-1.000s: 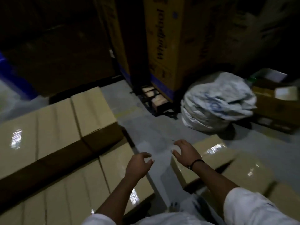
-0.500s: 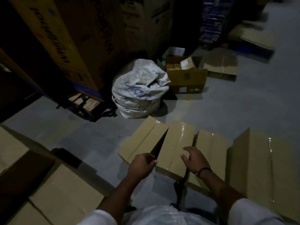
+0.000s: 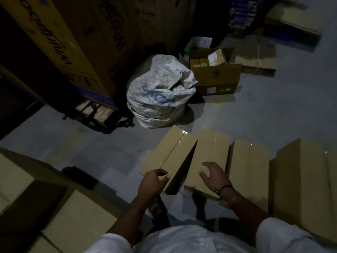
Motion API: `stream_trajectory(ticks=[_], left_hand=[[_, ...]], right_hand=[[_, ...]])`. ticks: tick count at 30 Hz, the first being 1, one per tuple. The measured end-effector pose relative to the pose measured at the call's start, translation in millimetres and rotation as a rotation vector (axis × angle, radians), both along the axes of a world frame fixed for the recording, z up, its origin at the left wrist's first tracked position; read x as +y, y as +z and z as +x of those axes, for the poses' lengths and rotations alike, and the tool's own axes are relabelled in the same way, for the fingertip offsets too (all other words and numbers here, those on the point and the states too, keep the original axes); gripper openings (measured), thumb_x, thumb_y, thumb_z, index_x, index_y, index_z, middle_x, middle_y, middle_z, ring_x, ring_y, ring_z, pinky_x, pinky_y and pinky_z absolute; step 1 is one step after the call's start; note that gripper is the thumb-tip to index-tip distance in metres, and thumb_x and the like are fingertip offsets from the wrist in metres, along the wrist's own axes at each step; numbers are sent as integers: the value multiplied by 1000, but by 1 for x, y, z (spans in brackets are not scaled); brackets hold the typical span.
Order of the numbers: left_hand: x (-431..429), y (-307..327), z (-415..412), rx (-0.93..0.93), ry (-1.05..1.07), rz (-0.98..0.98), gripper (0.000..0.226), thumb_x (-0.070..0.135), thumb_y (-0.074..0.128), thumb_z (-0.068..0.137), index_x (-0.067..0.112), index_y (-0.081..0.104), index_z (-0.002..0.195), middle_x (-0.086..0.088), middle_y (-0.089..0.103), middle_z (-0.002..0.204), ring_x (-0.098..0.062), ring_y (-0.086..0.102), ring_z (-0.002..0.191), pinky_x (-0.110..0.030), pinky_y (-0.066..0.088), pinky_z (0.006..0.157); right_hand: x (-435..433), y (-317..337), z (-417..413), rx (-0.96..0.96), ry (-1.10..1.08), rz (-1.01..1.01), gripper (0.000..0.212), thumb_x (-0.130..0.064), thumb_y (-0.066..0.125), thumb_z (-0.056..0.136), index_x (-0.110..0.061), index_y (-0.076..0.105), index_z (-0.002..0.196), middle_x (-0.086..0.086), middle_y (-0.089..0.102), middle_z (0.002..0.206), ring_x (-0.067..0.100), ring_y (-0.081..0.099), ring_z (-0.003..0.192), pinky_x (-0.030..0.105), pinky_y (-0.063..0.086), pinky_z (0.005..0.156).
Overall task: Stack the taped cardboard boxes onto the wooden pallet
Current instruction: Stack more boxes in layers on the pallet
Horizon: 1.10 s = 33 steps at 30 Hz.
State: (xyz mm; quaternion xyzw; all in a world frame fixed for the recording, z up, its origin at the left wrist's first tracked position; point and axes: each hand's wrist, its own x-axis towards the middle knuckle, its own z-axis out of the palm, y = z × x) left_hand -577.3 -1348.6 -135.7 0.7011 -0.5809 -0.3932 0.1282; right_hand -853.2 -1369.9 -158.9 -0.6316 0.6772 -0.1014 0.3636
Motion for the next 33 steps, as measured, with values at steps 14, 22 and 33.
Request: stream_trajectory(ticks=[14, 22, 33], left_hand=[[-133, -44, 158, -47, -167, 126, 35, 39, 66, 97, 16, 72, 122, 2, 72, 122, -13, 66, 112, -32, 52, 99], [-194, -123, 177, -69, -200, 163, 27, 38, 64, 98, 20, 74, 117, 6, 74, 117, -8, 67, 105, -29, 54, 93], [-251, -364, 153, -283, -449, -2, 60, 70, 46, 90, 26, 67, 126, -3, 57, 141, -31, 47, 133, -45, 45, 106]], right_hand=[[-124, -39, 147, -7, -123, 186, 52, -38, 60, 99, -12, 51, 144, 13, 50, 146, 30, 50, 129, 36, 42, 107], [-132, -133, 165, 5, -285, 356, 59, -40, 60, 98, -12, 46, 148, 13, 44, 152, 31, 44, 137, 38, 40, 112], [-158, -373, 179, 170, -347, 215, 81, -39, 69, 90, -7, 32, 155, 22, 18, 162, 44, 28, 144, 53, 37, 113]])
